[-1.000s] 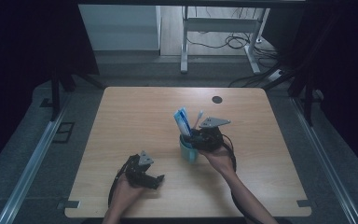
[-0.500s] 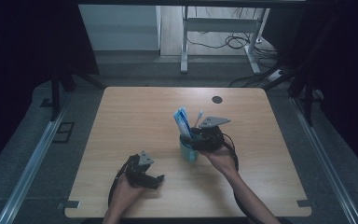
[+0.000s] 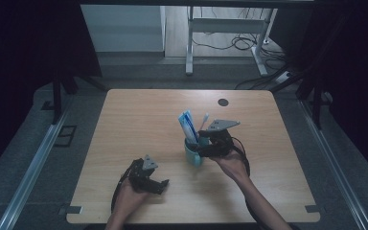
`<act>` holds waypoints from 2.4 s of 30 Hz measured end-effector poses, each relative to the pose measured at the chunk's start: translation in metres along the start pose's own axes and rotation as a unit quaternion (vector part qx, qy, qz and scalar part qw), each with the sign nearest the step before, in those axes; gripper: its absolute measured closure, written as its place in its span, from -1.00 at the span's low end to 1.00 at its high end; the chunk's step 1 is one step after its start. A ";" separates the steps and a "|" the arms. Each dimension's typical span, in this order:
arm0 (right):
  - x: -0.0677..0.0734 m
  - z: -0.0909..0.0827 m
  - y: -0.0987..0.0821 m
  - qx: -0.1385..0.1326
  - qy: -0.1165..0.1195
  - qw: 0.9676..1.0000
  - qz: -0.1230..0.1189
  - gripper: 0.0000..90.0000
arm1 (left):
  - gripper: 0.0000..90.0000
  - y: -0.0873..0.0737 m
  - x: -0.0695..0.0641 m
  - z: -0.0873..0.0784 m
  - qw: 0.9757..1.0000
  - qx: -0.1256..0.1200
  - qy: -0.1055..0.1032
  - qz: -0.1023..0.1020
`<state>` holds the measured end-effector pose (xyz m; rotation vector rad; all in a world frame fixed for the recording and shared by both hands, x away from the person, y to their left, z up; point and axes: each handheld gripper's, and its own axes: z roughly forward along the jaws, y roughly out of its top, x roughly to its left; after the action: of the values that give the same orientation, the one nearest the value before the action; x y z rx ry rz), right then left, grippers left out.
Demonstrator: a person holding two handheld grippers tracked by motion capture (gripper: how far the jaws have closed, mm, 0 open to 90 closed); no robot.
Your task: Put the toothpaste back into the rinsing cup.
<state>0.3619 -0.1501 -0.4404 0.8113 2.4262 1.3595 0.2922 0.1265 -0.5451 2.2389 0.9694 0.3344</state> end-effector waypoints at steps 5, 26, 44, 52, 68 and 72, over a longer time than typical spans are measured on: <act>0.000 -0.008 0.000 0.000 0.004 1.000 -0.001 -0.37 | -0.98 0.000 0.000 0.000 1.000 0.000 0.000 0.000; -0.009 -0.038 -0.016 0.012 -0.006 1.000 -0.004 -0.72 | -0.97 0.000 0.000 0.000 1.000 0.001 0.000 0.000; -0.021 -0.064 -0.048 0.038 -0.034 0.999 -0.002 -1.00 | -0.98 0.000 0.000 0.000 1.000 0.000 0.000 0.000; -0.026 -0.076 -0.064 0.041 -0.055 0.998 0.005 -1.00 | -0.98 0.000 0.000 0.000 1.000 0.001 0.000 0.001; -0.033 -0.087 -0.112 0.047 -0.087 0.994 0.038 -1.00 | -0.98 0.000 0.000 0.000 1.000 0.001 0.000 0.000; -0.035 -0.087 -0.125 0.054 -0.091 0.993 0.050 -0.99 | -0.98 0.000 0.000 0.000 1.000 0.000 0.000 0.000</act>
<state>0.3067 -0.2835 -0.5012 1.0467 2.3601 1.1402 0.2921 0.1265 -0.5451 2.2396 0.9699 0.3332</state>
